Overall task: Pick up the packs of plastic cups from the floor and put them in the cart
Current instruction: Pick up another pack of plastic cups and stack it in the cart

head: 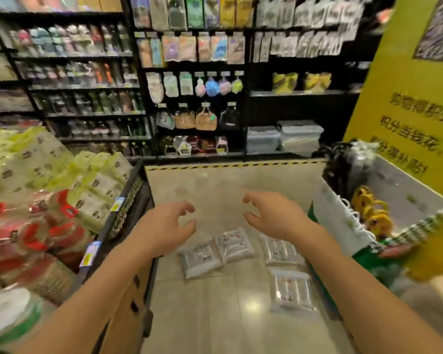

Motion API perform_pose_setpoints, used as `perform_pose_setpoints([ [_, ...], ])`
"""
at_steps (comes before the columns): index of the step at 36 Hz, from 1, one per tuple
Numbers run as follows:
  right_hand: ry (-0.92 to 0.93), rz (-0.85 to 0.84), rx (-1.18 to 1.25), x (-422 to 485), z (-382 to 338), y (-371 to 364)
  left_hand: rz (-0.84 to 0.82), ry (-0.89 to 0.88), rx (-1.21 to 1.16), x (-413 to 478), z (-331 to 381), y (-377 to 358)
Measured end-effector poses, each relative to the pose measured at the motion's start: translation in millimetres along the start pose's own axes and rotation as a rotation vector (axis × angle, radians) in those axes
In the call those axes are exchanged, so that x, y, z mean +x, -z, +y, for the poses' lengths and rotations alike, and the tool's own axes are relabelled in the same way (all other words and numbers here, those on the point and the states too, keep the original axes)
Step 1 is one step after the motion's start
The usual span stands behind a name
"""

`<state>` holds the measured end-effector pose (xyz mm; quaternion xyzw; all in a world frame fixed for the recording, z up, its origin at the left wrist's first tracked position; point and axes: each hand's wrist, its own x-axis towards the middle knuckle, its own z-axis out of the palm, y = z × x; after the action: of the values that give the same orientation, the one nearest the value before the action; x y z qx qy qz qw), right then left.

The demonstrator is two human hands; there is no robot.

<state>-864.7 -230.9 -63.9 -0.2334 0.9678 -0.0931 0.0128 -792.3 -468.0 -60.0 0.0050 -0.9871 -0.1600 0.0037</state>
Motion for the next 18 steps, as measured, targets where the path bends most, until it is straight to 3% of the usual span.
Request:
perform_pose_setpoints([
  [10,-0.227,0.038,0.008,-20,110,4,-0.072,-0.208,-0.029,84,85,-46],
  [18,-0.236,0.046,-0.021,1,212,14,-0.075,-0.246,-0.071,159,165,-86],
])
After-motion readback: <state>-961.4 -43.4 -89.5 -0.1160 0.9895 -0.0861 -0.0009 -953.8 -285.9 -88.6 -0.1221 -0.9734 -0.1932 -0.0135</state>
